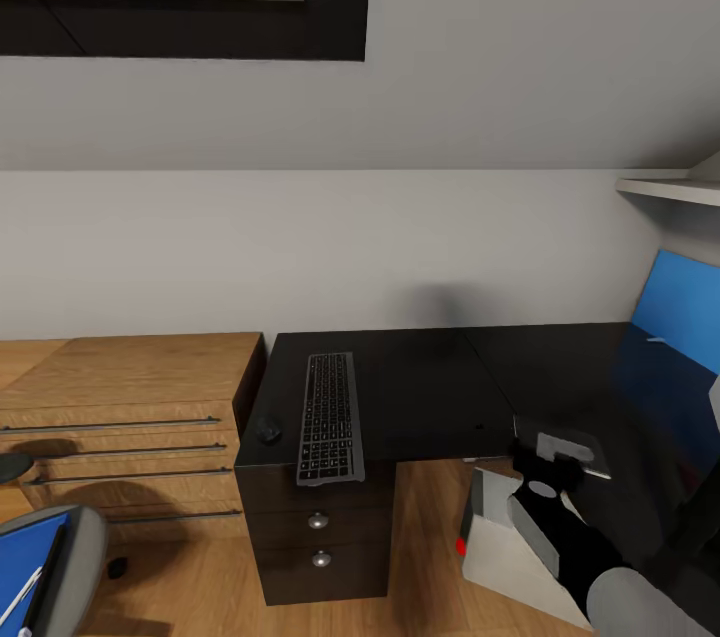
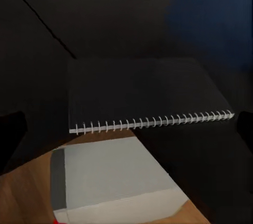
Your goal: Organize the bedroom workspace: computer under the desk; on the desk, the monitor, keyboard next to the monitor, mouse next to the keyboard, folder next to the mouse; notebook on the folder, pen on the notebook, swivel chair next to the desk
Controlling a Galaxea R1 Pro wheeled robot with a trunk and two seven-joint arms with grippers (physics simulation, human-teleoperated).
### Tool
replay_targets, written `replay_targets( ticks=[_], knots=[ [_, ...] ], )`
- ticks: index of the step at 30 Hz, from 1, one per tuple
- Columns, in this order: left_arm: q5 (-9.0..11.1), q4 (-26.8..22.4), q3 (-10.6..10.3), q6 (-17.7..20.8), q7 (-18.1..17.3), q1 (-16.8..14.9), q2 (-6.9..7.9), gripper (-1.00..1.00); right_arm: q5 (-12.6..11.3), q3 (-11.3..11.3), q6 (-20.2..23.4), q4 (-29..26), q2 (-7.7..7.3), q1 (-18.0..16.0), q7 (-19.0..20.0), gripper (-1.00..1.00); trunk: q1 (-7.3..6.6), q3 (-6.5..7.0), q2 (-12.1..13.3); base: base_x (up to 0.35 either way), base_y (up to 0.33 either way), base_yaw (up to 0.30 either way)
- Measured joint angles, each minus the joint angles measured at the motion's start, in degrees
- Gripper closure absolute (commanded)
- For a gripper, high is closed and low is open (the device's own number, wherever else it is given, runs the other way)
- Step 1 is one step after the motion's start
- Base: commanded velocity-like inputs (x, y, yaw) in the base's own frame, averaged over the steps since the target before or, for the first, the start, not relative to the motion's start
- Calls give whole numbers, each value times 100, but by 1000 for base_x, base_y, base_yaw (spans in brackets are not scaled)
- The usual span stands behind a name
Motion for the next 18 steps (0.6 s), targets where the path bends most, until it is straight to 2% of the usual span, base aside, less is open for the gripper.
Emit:
replay_targets(
  ticks=[2, 5, 8, 10, 13, 14, 15, 16, 18],
  knots=[
    [0, 3, 0, 0, 0, 0, -3, -100, -4, -7, -102, 469, -2, -246, 215, -100, 0, 0, 0, 0, 0, 0],
    [0, 142, 0, -3, 1, 0, -5, -100, -10, -56, -193, 1268, -13, -830, 685, -100, 0, 1, 0, 0, 0, 0],
    [-5, 218, 0, -8, 1, 0, -6, -100, -20, -141, -263, 1707, -80, -1395, 873, -100, 0, 1, 0, 0, 0, 0],
    [-6, 231, 0, -8, 2, 0, -6, -100, -54, -231, -336, 1805, -154, -1523, 907, -100, 0, 0, 0, 0, 0, 0],
    [-7, 248, 0, -9, 2, 0, -6, -100, -224, -595, -453, 1913, -259, -1652, 946, -100, 0, 0, 0, 0, 0, 0],
    [-7, 254, 0, -10, 2, 0, -6, -100, -313, -780, -476, 1941, -277, -1684, 960, -100, 0, 0, 0, 0, 0, 0],
    [-7, 256, 0, -10, 2, 0, -6, -100, -348, -856, -484, 1953, -278, -1695, 967, -100, 0, 0, 0, 0, 0, 0],
    [-8, 261, 0, -10, -1, 0, -6, -100, -422, -1027, -497, 1964, -215, -1722, 965, -100, 0, 0, 0, 0, 0, 0],
    [-12, 262, 0, -14, -3, 0, -6, -100, -455, -1094, -481, 1949, -140, -1731, 958, -100, 0, 0, 0, 0, 0, 0]
  ],
)
